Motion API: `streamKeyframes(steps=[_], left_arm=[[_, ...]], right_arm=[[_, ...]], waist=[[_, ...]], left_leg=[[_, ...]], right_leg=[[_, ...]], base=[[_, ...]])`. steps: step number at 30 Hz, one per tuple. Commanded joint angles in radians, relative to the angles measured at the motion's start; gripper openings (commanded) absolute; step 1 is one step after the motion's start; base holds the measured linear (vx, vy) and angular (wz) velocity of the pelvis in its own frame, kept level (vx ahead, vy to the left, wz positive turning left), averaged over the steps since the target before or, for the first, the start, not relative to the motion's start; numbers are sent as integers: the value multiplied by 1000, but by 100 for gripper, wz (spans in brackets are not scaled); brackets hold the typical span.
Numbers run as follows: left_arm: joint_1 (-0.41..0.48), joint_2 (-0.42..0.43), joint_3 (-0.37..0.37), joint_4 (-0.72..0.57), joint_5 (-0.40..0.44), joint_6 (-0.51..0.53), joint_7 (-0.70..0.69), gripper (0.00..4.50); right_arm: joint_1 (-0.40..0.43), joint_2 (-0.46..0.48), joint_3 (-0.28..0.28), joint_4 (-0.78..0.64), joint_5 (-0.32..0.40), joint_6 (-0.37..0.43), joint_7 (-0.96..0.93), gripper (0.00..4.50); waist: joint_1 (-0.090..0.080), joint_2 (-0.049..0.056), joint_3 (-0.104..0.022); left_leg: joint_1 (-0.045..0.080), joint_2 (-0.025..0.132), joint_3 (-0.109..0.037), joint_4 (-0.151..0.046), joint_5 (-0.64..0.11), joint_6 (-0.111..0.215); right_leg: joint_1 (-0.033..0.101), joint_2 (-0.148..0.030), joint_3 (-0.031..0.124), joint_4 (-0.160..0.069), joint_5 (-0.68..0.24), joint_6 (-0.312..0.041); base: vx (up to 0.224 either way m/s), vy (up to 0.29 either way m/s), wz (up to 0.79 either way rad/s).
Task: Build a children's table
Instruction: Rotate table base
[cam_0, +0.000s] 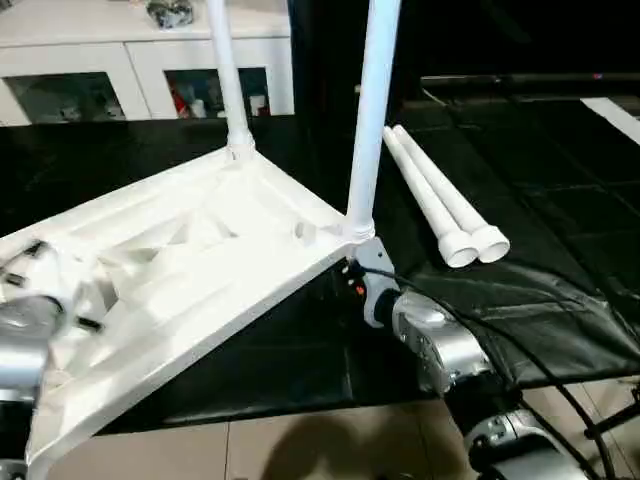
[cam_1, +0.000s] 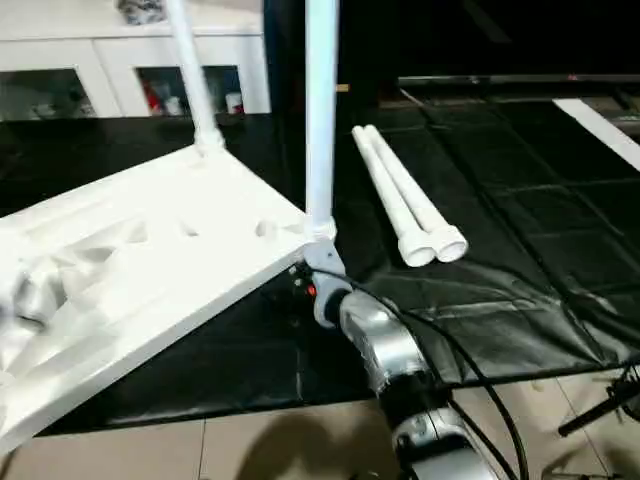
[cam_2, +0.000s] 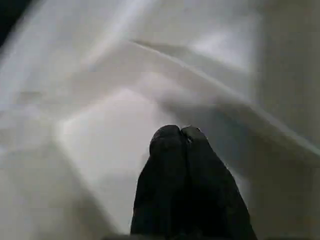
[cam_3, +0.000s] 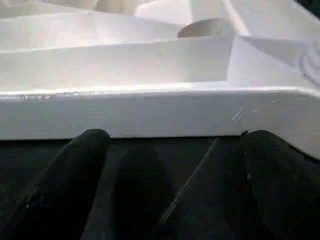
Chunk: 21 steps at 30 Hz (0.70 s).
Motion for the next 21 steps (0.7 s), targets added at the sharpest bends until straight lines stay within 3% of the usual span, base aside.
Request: streamKeyframes(steps=[1, 7, 11, 17, 21], left_arm=[[27, 2, -40, -20, -32, 43, -74, 4], [72, 23, -106, -131, -130, 92, -246, 4], [121, 67, -186, -266, -222, 80, -440, 4], [110, 51, -223, -351, -298, 127, -524, 4], [58, 12, -247, -332, -314, 114, -541, 4]], right_arm=[[-16, 5, -14, 22, 1, -9, -14, 450], [-20, 4, -11, 38, 2, -18, -8, 450], [-35, 6, -11, 66, 1, -33, -11, 450], [-45, 4, -9, 80, -2, -39, -10, 450], [-50, 1, -14, 92, -6, -50, -15, 450]], waist=[[1, 19, -62], [1, 17, -56], [-3, 12, -51], [-6, 12, -51], [-7, 11, -53]], left_leg=[[7, -8, 6, -82, -312, 3], [15, -7, 6, -85, -356, 0], [17, -7, 3, -91, -399, -6], [18, -10, 5, -91, -390, -10], [19, -12, 6, -89, -377, -10]], right_leg=[[57, -19, 34, -61, -252, -215], [51, -19, 36, -68, -322, -202], [50, -20, 36, -73, -379, -188], [54, -19, 39, -72, -382, -180], [54, -16, 39, -73, -382, -177]], base=[[0, 0, 0], [0, 0, 0], [0, 0, 0], [0, 0, 0], [0, 0, 0]])
